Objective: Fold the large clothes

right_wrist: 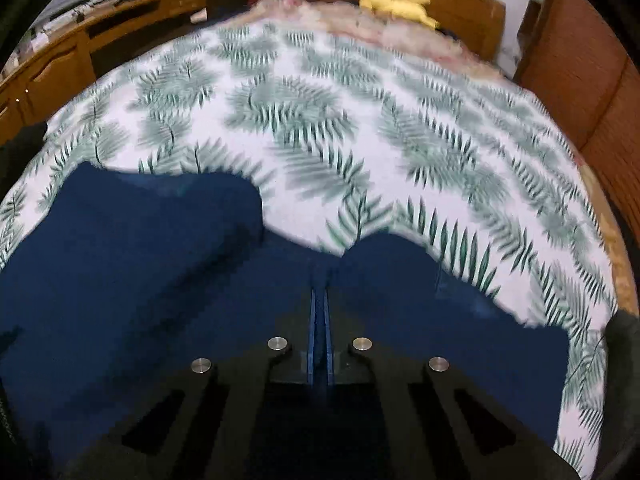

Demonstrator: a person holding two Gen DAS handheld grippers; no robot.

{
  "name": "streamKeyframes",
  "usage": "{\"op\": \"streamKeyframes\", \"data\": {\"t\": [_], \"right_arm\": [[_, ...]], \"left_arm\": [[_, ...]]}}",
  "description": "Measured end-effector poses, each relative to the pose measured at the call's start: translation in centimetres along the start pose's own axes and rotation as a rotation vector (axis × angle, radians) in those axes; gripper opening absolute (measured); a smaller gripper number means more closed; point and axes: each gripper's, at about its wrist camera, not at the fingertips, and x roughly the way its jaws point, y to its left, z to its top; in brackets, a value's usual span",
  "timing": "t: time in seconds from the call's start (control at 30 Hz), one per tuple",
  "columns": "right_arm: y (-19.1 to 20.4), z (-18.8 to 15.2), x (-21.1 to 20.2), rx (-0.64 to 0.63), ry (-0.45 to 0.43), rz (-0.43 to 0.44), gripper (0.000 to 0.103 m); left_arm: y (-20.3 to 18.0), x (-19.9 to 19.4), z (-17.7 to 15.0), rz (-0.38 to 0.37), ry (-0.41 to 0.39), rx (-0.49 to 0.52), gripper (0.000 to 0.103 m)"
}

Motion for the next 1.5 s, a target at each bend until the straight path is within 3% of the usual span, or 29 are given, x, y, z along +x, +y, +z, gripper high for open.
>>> {"op": "streamKeyframes", "data": {"t": [0.1, 0.2, 0.3, 0.37, 0.4, 0.97, 1.33, 1.5], "right_arm": [[-0.5, 1.2, -1.6, 0.063, -0.084, -0.033, 0.003], [-0.5, 1.5, -2.1, 0.113, -0.083, -0.022, 0.003], [-0.2, 1.5, -2.5, 0.109, -0.071, -0.043, 0.023], [-0.4, 1.2, -3.1, 0.112, -0.069, -0.036, 0.049], [-0.5, 0.8, -3.6, 0.113, -0.067, -0.039, 0.051], [-2.5, -13.7, -15.4, 0.200, -0.042, -0.092, 0.052], [-3.0, -17.3, -19.1, 0.240, -0.024, -0.119, 0.052], [-3.7, -18.2, -20.0, 0.267, -0.015, -0.132, 0.065]], "left_arm": [[0.2, -0.5, -0.1, -0.006, -0.003, 0.006, 0.078], [0.4, -1.2, -0.2, -0.014, -0.011, 0.008, 0.078], [0.6, -1.8, -0.3, -0.019, -0.015, 0.009, 0.078], [0.7, -2.2, -0.5, -0.020, -0.017, 0.008, 0.078], [0.7, -2.3, -0.5, -0.021, -0.018, 0.008, 0.078], [-0.4, -5.0, -3.1, -0.077, -0.017, 0.095, 0.078], [-2.9, -6.4, -4.6, -0.129, -0.011, 0.167, 0.078], [-4.3, -6.7, -4.3, -0.164, -0.021, 0.189, 0.078]]}}
